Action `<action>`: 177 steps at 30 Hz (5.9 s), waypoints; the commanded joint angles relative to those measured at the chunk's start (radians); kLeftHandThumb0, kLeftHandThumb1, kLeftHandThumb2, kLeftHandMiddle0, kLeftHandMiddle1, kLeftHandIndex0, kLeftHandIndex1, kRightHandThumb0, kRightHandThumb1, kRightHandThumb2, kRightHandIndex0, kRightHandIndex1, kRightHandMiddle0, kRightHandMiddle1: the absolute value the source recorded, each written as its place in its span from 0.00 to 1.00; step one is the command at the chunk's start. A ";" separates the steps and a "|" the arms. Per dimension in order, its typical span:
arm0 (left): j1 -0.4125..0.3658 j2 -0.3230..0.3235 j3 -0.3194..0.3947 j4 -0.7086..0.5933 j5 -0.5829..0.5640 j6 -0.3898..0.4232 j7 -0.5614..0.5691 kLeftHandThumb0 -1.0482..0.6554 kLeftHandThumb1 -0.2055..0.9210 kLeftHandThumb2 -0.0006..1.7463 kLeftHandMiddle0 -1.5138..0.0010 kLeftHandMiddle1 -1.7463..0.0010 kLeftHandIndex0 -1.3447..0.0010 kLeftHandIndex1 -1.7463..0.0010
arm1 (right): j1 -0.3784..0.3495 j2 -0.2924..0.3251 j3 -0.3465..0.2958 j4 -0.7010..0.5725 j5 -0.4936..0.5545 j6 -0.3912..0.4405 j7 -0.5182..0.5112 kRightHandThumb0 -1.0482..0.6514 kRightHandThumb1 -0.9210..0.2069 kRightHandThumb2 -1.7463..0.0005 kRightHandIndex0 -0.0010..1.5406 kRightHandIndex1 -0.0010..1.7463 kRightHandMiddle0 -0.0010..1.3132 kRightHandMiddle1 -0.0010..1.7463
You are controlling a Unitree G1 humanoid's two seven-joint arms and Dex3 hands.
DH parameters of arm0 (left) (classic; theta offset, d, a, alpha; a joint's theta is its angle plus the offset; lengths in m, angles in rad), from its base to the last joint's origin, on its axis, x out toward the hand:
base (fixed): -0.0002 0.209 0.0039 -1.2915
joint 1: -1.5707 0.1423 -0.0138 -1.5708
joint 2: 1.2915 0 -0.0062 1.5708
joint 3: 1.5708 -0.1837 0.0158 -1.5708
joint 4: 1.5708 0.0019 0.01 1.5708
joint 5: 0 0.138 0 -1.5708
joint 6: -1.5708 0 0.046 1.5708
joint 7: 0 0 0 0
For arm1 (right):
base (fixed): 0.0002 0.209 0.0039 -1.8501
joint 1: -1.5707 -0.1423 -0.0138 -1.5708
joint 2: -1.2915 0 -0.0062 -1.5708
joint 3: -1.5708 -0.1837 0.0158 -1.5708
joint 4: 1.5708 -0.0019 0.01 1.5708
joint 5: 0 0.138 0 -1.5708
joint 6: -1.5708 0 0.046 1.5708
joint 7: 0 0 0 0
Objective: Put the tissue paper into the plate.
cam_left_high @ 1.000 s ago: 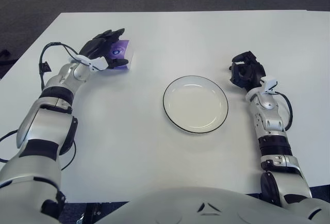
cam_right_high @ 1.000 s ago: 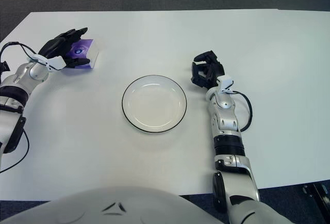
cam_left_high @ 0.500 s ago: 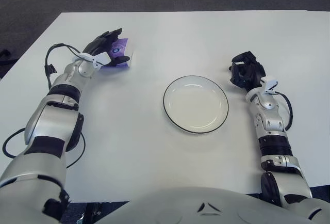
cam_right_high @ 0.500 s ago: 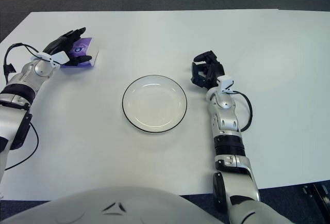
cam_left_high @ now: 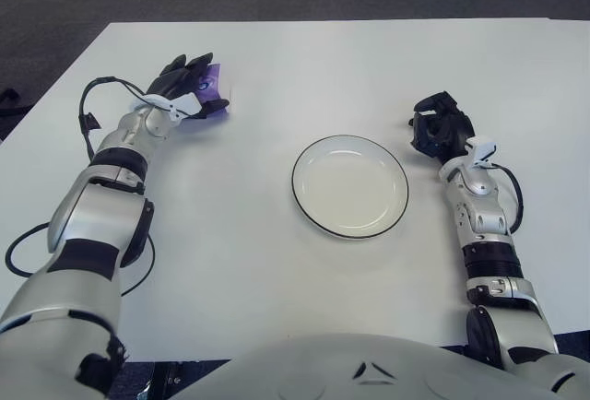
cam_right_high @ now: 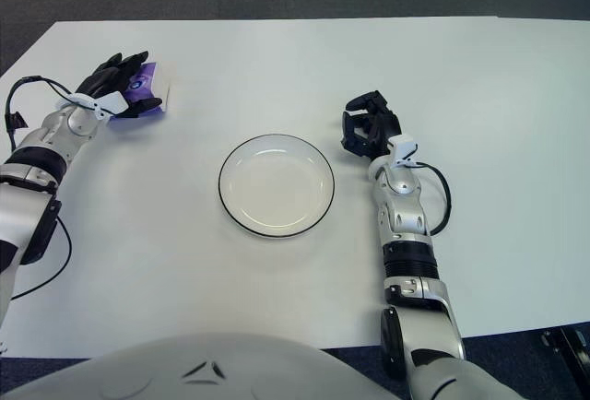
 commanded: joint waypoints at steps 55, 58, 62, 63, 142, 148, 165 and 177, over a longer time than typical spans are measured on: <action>0.318 0.111 -0.150 -0.660 0.308 -0.610 0.201 0.01 1.00 0.50 0.67 1.00 0.75 0.97 | 0.080 0.025 0.008 0.063 0.010 0.049 0.045 0.61 0.29 0.44 0.26 0.98 0.18 1.00; 0.323 0.111 -0.145 -0.679 0.323 -0.620 0.211 0.01 1.00 0.52 0.66 1.00 0.75 0.97 | 0.079 0.024 0.007 0.066 0.011 0.045 0.049 0.61 0.29 0.44 0.26 0.98 0.18 1.00; 0.331 0.112 -0.139 -0.703 0.321 -0.638 0.207 0.00 1.00 0.54 0.66 1.00 0.75 0.98 | 0.080 0.024 0.006 0.069 0.011 0.040 0.052 0.61 0.29 0.43 0.26 0.98 0.18 1.00; 0.333 0.112 -0.137 -0.709 0.322 -0.641 0.206 0.00 1.00 0.54 0.66 1.00 0.75 0.98 | 0.079 0.024 0.005 0.069 0.011 0.040 0.053 0.61 0.29 0.43 0.26 0.98 0.18 1.00; 0.098 0.045 -0.224 -0.336 0.253 -0.455 -0.043 0.60 0.75 0.48 0.77 0.01 0.72 0.12 | 0.092 0.016 -0.005 0.042 0.015 0.045 0.066 0.61 0.35 0.39 0.29 0.97 0.21 1.00; 0.078 0.042 -0.257 -0.272 0.331 -0.508 0.166 0.61 0.66 0.58 0.73 0.03 0.76 0.02 | 0.094 0.012 -0.009 0.039 0.016 0.048 0.072 0.61 0.35 0.39 0.29 0.98 0.22 1.00; -0.028 0.056 -0.320 -0.292 0.519 -0.470 0.643 0.84 0.71 0.54 0.74 0.00 0.64 0.00 | 0.093 0.005 -0.022 0.049 0.016 0.045 0.091 0.61 0.34 0.40 0.28 0.98 0.22 1.00; -0.037 0.049 -0.294 -0.551 0.584 -0.415 0.855 0.85 0.70 0.55 0.72 0.01 0.62 0.00 | 0.086 0.000 -0.026 0.057 0.017 0.048 0.096 0.61 0.35 0.39 0.28 0.98 0.22 1.00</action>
